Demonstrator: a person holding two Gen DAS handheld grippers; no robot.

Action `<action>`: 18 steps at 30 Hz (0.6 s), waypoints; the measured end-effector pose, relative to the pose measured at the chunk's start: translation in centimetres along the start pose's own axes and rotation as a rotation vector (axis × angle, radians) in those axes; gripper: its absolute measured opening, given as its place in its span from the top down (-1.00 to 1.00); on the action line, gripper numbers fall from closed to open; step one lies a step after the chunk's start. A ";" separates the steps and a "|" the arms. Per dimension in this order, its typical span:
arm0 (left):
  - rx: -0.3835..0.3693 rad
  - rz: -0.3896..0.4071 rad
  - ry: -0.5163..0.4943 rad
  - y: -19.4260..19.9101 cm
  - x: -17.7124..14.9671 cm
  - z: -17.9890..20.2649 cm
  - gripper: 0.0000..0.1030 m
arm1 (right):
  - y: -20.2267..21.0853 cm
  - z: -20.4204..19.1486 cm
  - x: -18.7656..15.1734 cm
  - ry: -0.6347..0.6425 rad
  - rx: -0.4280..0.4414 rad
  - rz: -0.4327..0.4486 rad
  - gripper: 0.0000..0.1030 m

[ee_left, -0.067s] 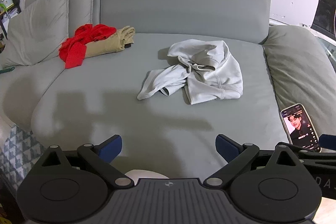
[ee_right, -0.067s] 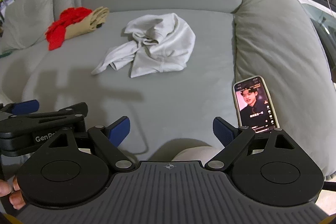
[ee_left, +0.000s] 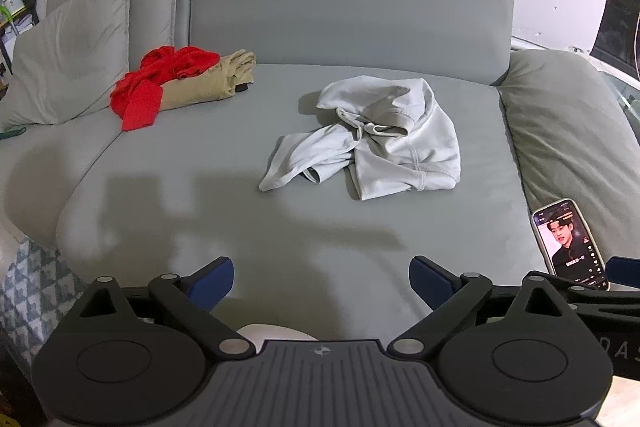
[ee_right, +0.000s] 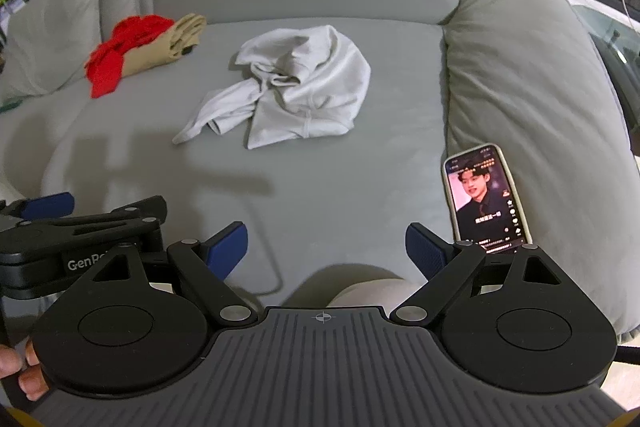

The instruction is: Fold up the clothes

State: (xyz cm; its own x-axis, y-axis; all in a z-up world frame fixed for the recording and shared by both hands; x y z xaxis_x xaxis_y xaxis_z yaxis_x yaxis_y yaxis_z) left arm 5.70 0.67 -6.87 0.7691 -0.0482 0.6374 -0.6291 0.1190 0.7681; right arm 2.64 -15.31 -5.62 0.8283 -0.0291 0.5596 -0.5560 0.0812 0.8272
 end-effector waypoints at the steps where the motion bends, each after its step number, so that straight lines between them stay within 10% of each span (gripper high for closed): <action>1: -0.001 0.002 0.000 0.0 0.0 0.0 -0.85 | 0.0 0.0 0.1 0.001 -0.001 0.003 -0.75; 18: -0.010 0.024 0.000 0.5 0.3 0.0 -0.84 | 0.1 -0.2 -0.1 0.004 -0.019 0.030 -0.76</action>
State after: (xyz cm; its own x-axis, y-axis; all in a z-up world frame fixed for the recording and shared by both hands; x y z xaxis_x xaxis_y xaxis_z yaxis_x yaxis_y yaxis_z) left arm 5.63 0.72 -6.29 0.7536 -0.0455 0.6557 -0.6463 0.1305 0.7518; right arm 2.52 -15.08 -5.63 0.8114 -0.0223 0.5841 -0.5795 0.1010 0.8087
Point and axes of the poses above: each gripper's, at about its wrist camera, not at the fingertips, and y roughly against the way its jaws point, z to its right, x to its top, the point moved 9 cm from there along -y, roughly the way its jaws point, and after that the axes turned 11 degrees about -x, right-handed, at the moved point
